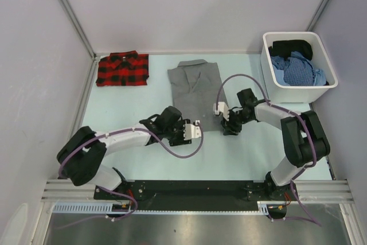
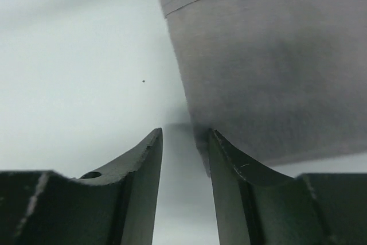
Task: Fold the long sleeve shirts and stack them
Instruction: Fold the shirt
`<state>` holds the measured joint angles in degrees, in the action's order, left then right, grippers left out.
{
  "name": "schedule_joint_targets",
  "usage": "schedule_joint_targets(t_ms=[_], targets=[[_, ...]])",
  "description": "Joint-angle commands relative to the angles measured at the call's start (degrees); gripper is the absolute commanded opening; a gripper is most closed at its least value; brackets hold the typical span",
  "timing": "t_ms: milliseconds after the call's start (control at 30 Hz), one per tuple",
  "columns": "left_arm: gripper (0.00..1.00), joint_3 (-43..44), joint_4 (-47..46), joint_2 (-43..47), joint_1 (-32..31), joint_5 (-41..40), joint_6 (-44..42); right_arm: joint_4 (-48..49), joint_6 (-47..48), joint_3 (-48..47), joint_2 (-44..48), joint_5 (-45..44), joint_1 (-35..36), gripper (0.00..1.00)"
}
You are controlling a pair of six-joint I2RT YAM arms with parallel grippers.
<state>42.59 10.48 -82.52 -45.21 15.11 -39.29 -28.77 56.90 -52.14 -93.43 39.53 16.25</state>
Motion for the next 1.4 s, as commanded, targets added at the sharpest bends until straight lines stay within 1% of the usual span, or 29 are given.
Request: schedule_joint_targets(t_ms=[0,133,200,233,300,333,400,433,467,500,533,567,600,633,667,700,767,867,900,967,1000,1033,1067,1100,1167,1267,1367], targets=[[0.58,-2.5,-6.6,-3.3,-1.6,-7.7,-7.7,11.7,9.1,3.6,0.6,-6.0,3.3,0.41],[0.56,-2.7,-8.5,-6.9,-1.7,-10.3,-9.8,9.4,12.7,4.3,0.9,-7.3,3.9,0.40],[0.53,-3.3,-9.2,-7.7,-1.7,-10.7,-10.4,10.8,14.0,6.8,1.0,-9.4,3.9,0.39],[0.48,-3.3,-9.2,-8.0,-1.7,-10.8,-10.6,12.0,14.6,7.4,0.9,-10.3,4.0,0.36],[0.41,-3.5,-8.7,-8.4,-1.6,-10.6,-10.6,13.0,15.1,8.5,0.8,-12.5,4.3,0.30],[0.31,-3.5,-8.3,-8.4,-1.6,-10.1,-10.6,13.6,15.2,8.5,1.1,-12.9,4.2,0.21],[0.17,-3.3,-7.3,-6.7,-1.0,-9.5,-9.9,13.3,14.5,8.4,2.9,-13.0,4.3,0.13],[0.07,-3.0,-5.4,-5.7,-0.7,-8.2,-9.1,11.8,14.1,7.6,3.7,-12.6,4.3,0.04],[0.02,-2.1,-4.2,-4.8,-0.3,-7.5,-8.6,10.9,12.9,6.9,4.6,-12.3,4.4,0.00],[0.00,-1.5,-2.9,-2.6,0.7,-6.9,-8.0,8.5,12.1,6.3,5.4,-11.2,4.3,0.00],[0.00,-0.9,0.2,-1.4,1.3,-5.7,-7.8,7.3,11.0,4.5,7.1,-10.8,4.4,0.00],[0.00,0.3,1.9,0.0,2.0,-2.8,-8.0,5.8,10.3,3.8,7.8,-10.4,4.3,0.00],[0.00,0.8,3.2,2.4,2.9,-1.5,-8.1,2.9,8.9,2.9,8.6,-9.2,4.3,0.00],[0.00,1.4,6.7,3.5,3.1,-0.6,-8.4,1.3,8.1,1.4,10.1,-8.7,4.3,0.00],[0.00,2.6,8.5,4.6,3.2,1.1,-8.8,-0.4,7.3,0.5,10.8,-8.1,4.3,0.00],[0.00,2.8,9.5,5.5,3.2,1.7,-8.8,-4.3,6.0,-0.2,11.5,-6.8,4.4,0.00],[0.00,3.4,13.2,8.2,3.3,4.9,-9.2,-7.2,3.9,-1.6,13.7,-6.2,4.8,0.00],[0.00,3.8,17.4,11.1,3.2,7.6,-7.7,-11.6,2.1,-1.0,17.7,-5.5,5.7,0.00],[0.00,3.8,19.7,11.7,2.9,9.7,-6.9,-13.5,1.5,-0.6,18.8,-5.2,6.1,0.00],[0.00,3.5,22.4,14.4,2.4,12.4,-6.4,-16.1,0.1,0.3,22.6,-4.8,8.5,0.00],[0.00,3.3,25.5,15.4,1.3,15.4,-6.1,-19.3,-0.7,0.4,24.1,-4.5,9.7,0.00],[0.00,3.0,27.2,16.8,0.5,16.7,-6.0,-21.0,-1.4,0.5,25.5,-4.2,10.9,0.00],[0.00,2.9,28.5,19.0,-0.3,18.1,-5.5,-22.5,-3.3,0.4,27.0,-4.3,12.1,0.00],[0.00,2.9,30.5,20.4,-0.8,20.6,-3.6,-23.9,-4.9,0.1,30.5,-4.4,15.2,0.00],[0.00,4.1,32.1,22.0,-0.9,22.5,-1.3,-24.4,-9.6,-0.9,33.1,-4.5,17.3,0.00],[0.00,7.3,34.1,22.8,-0.1,21.5,-0.3,-25.3,-11.3,-3.8,32.2,-4.7,17.4,0.00],[0.00,12.4,35.0,18.3,5.3,22.7,-1.8,-24.1,-8.7,-7.6,26.5,-3.2,12.8,0.00]])
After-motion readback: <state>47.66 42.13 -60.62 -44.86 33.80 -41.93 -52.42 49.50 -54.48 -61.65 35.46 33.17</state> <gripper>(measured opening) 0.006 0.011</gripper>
